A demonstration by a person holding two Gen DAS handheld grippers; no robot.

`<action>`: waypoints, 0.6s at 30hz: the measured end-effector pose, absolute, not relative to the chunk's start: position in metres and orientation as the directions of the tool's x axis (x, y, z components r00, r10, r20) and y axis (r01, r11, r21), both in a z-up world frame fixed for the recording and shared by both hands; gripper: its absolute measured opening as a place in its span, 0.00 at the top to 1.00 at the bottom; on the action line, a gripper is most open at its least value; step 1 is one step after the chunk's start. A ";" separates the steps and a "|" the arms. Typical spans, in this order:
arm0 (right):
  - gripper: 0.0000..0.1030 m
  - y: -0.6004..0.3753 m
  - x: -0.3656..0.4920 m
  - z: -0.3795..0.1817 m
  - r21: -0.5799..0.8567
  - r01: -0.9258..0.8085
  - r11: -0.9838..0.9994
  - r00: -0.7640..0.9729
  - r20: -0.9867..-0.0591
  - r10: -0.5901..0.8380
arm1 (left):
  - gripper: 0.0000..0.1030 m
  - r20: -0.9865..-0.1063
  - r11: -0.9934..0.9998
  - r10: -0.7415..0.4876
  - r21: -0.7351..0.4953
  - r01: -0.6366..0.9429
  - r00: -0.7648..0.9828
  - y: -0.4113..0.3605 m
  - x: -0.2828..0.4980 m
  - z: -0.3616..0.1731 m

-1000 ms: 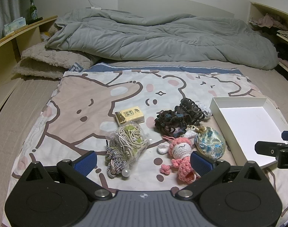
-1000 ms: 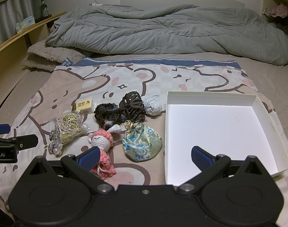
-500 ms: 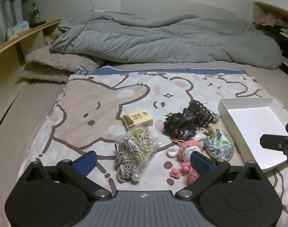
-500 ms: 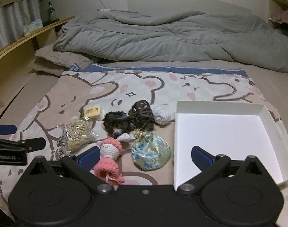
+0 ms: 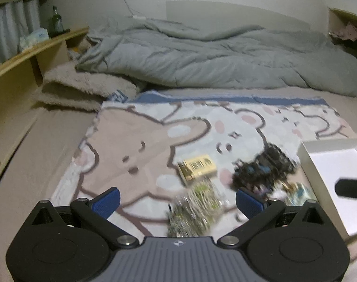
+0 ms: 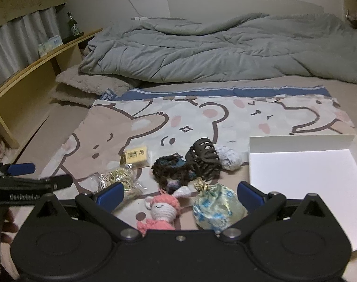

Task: Organize objects
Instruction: 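Move the left gripper to the clear bag of beaded cord while the right gripper approaches the pink crocheted bunny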

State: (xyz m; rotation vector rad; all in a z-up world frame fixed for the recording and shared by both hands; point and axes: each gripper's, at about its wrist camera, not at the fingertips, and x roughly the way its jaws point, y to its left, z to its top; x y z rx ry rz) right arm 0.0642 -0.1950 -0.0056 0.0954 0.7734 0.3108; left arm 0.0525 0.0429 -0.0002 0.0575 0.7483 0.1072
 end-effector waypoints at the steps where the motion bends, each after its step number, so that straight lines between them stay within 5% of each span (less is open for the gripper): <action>1: 0.00 -0.194 0.068 -0.007 0.205 -0.239 0.949 0.666 -0.676 0.315 | 0.00 -0.669 0.992 0.126 0.101 -0.078 0.733 0.043 0.056 -0.001; 11: 0.00 -0.179 0.107 -0.046 0.257 -0.201 0.945 0.559 -0.763 0.326 | 0.00 -0.796 0.999 0.041 0.011 -0.052 0.605 0.059 0.107 -0.044; 18: 0.15 -0.174 0.121 -0.083 0.341 -0.188 0.921 0.464 -0.796 0.389 | 0.01 -0.785 0.988 -0.119 -0.155 -0.007 0.607 0.070 0.124 -0.057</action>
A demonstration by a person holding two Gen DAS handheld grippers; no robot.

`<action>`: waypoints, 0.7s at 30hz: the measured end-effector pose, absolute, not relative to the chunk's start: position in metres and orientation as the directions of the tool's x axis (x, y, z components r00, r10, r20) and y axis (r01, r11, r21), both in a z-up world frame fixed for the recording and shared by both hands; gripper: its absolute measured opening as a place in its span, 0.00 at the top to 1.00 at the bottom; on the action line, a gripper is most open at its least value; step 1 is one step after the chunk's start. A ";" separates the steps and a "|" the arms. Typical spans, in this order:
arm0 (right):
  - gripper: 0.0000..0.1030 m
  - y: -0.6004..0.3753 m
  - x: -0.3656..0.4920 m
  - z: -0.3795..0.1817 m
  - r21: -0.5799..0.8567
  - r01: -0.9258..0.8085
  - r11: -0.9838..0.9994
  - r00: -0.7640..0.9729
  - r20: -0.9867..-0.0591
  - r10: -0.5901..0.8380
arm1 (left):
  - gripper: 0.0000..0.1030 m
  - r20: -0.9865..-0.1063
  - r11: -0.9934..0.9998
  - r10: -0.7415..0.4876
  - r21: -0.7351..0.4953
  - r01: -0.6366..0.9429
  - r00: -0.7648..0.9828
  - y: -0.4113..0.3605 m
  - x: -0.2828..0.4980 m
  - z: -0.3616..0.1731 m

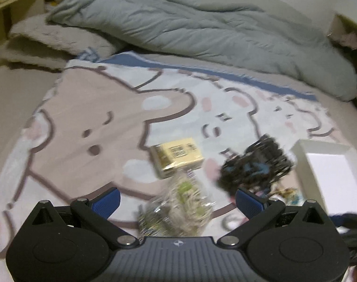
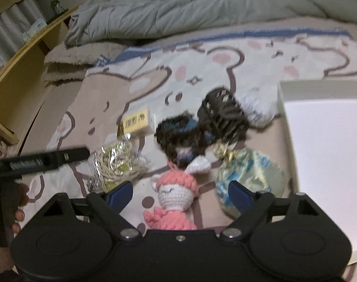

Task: Organize objects
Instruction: 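Move the left gripper to the clear bag of beaded cord while the right gripper approaches the pink crocheted bunny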

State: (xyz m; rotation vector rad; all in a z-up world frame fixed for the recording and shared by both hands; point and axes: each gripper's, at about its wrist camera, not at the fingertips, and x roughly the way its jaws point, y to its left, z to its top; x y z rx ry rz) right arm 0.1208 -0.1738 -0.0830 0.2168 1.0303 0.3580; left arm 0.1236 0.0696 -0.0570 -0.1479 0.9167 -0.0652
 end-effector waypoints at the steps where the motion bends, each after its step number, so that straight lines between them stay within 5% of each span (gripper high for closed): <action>1: 0.16 -0.172 0.122 -0.088 0.354 -0.190 0.916 0.447 -0.799 0.402 | 0.02 -0.778 0.987 -0.132 -0.160 0.010 0.614 0.068 0.126 -0.057; 6: 0.19 -0.163 0.122 -0.103 0.358 -0.210 0.910 0.393 -0.821 0.414 | 0.12 -0.761 0.982 -0.182 -0.105 0.158 0.623 0.049 0.138 -0.059; 17: 0.26 -0.146 0.122 -0.127 0.334 -0.275 0.902 0.297 -0.862 0.410 | 0.12 -0.862 0.890 -0.142 0.104 0.444 0.486 0.026 0.142 -0.092; 21: 0.44 -0.143 0.122 -0.136 0.347 -0.267 0.899 0.246 -0.878 0.412 | 0.12 -0.880 0.854 -0.096 0.167 0.492 0.465 0.022 0.141 -0.106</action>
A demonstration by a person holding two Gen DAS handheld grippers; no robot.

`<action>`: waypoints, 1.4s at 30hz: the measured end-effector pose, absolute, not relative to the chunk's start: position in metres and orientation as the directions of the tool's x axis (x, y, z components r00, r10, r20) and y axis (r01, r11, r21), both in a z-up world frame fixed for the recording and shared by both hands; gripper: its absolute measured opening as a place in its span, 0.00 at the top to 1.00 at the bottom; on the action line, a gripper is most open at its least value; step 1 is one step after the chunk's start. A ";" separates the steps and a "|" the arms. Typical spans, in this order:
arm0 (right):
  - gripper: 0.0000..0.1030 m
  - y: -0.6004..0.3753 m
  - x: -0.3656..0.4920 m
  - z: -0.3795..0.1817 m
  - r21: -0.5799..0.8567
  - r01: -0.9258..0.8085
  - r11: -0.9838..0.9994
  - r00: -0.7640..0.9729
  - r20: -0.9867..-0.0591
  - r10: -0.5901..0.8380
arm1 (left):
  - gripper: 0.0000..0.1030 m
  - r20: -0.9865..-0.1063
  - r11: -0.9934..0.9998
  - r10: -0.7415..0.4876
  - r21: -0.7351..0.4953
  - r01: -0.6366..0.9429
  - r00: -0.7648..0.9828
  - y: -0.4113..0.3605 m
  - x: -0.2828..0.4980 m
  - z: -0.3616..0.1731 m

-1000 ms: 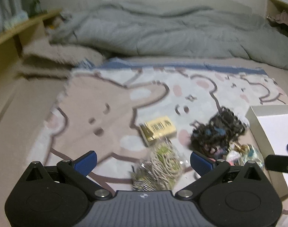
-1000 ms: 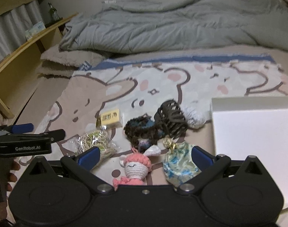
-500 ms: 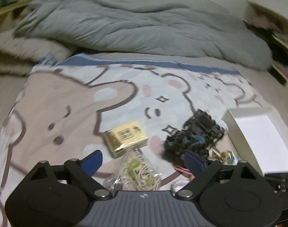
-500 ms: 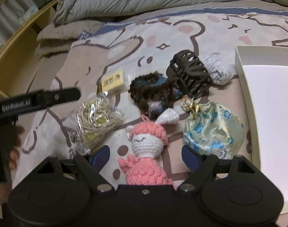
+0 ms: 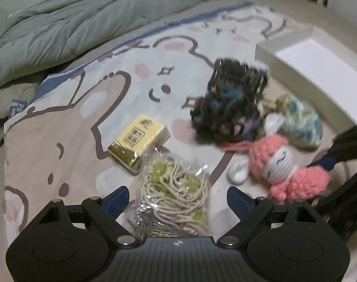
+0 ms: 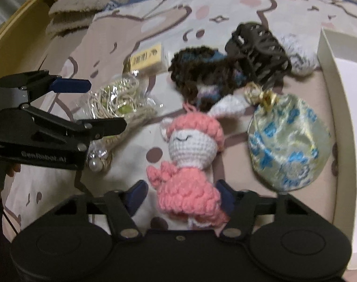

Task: Organize objects
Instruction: 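Move the left gripper to the clear bag of beaded cord while the right gripper approaches the pink crocheted bunny, then close the left gripper on the clear bag while the right gripper closes on the pink bunny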

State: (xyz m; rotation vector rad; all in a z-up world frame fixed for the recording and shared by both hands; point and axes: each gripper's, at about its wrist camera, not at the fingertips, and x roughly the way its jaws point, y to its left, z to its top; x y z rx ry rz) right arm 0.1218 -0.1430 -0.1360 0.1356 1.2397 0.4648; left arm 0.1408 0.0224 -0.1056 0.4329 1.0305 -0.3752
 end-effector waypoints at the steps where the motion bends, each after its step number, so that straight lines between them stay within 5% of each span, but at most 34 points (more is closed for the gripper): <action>1: 0.49 -0.143 0.122 -0.136 0.342 -0.265 0.902 0.243 -0.881 0.406 | 0.12 -0.882 0.844 -0.085 0.183 0.504 0.463 0.020 0.141 -0.109; 13: 0.49 -0.150 0.123 -0.130 0.354 -0.274 0.894 0.221 -0.882 0.417 | 0.14 -0.896 0.783 0.022 0.291 0.550 0.443 0.004 0.147 -0.134; 18: 0.43 -0.153 0.128 -0.133 0.384 -0.229 0.894 0.232 -0.871 0.433 | 0.29 -0.899 0.800 0.024 0.280 0.530 0.438 0.005 0.150 -0.133; 22: 0.51 -0.152 0.130 -0.135 0.394 -0.222 0.892 0.220 -0.871 0.439 | 0.34 -0.901 0.815 0.028 0.271 0.512 0.433 0.005 0.151 -0.131; 42: 0.58 -0.162 0.118 -0.079 0.361 -0.290 0.886 0.402 -0.794 0.455 | 0.40 -0.828 0.963 -0.138 0.015 0.268 0.543 0.041 0.122 -0.066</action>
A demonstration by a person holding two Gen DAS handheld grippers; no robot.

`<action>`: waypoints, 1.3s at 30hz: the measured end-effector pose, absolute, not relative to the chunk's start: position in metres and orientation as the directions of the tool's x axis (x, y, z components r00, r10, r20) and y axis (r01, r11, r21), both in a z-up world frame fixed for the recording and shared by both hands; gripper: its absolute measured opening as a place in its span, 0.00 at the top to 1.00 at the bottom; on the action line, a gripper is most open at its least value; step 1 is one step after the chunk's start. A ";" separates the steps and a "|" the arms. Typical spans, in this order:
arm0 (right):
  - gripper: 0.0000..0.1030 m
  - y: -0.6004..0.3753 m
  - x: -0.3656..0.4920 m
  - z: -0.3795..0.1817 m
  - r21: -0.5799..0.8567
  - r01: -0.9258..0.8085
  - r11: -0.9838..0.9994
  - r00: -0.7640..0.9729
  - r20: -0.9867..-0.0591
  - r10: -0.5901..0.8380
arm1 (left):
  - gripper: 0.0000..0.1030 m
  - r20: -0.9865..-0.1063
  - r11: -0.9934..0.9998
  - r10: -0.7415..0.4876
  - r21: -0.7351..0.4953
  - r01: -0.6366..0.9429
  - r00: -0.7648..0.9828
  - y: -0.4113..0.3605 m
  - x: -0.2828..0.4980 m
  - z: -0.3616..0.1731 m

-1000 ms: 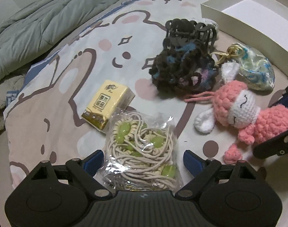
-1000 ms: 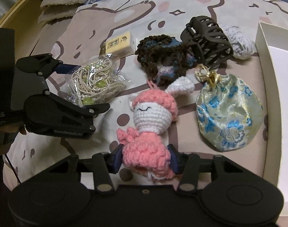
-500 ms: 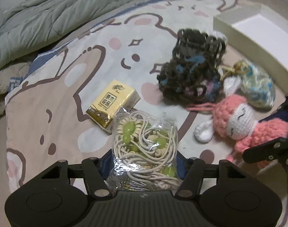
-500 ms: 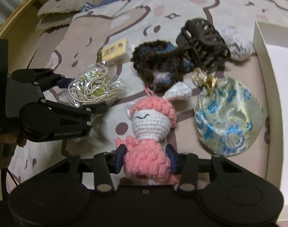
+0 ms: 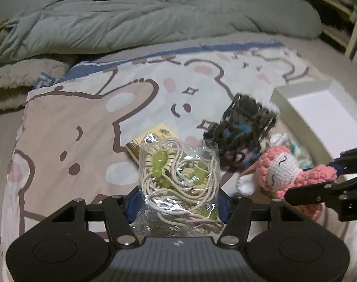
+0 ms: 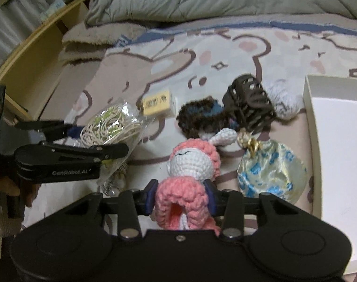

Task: Organize objects
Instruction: 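Close the left gripper on the clear bag while the right gripper closes on the pink bunny, then lift and carry the bag with the left gripper while the right gripper carries the bunny to the white box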

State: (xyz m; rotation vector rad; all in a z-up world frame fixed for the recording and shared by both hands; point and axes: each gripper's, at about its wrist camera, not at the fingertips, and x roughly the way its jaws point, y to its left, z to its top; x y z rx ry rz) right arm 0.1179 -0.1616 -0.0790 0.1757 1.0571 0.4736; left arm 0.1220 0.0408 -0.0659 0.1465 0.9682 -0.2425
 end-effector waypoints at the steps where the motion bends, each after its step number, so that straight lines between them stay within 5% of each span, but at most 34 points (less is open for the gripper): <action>1: 0.58 -0.162 0.116 -0.076 0.360 -0.290 0.887 0.411 -0.790 0.455 | 0.40 -0.822 0.965 -0.145 0.004 0.261 0.550 0.042 0.119 -0.063; 20: 0.49 -0.164 0.115 -0.130 0.436 -0.132 0.890 0.188 -0.871 0.455 | 0.40 -0.797 0.966 -0.203 -0.069 0.248 0.569 0.044 0.104 -0.055; 25: 0.61 -0.163 0.118 -0.144 0.427 -0.136 0.894 0.148 -0.884 0.444 | 0.40 -0.806 0.966 -0.205 -0.075 0.249 0.555 0.043 0.106 -0.059; 39: 0.63 -0.162 0.115 -0.087 0.356 -0.275 0.893 0.376 -0.815 0.441 | 0.40 -0.760 0.978 -0.204 -0.131 0.163 0.617 0.052 0.099 -0.040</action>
